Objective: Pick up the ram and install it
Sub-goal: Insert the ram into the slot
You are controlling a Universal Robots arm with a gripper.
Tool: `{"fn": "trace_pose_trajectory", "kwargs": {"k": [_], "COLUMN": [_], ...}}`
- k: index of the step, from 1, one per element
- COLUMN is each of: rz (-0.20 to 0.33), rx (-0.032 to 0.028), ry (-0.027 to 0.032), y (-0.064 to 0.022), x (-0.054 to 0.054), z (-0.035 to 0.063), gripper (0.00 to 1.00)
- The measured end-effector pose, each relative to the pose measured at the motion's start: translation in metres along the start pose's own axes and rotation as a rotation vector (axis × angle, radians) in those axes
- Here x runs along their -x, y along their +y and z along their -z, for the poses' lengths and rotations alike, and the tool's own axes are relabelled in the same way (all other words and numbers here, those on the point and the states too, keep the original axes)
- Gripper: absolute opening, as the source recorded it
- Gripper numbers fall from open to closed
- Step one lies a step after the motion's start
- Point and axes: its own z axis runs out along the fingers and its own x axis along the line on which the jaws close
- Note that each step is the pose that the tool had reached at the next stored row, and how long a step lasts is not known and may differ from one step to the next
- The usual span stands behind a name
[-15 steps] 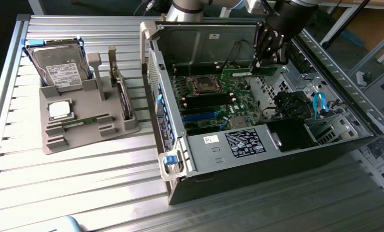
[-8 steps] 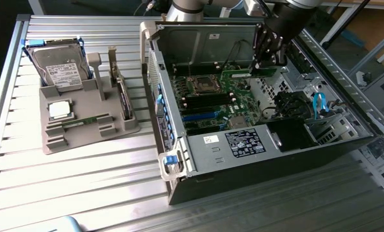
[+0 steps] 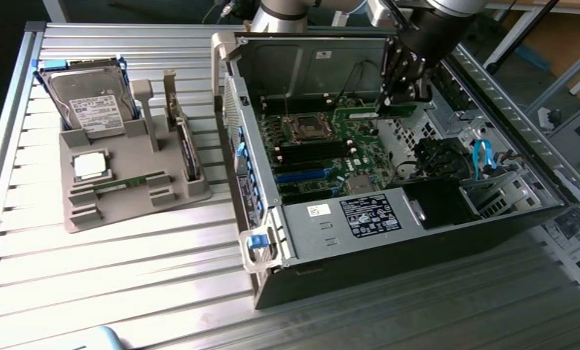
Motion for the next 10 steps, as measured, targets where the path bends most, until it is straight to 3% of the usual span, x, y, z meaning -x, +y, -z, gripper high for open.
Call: {"fn": "trace_pose_trajectory", "kwargs": {"k": [10], "rz": [0.0], "rx": [0.0], "ry": [0.0], "y": [-0.0001], "x": [-0.0003], "z": [-0.0053], "gripper": [0.12]}}
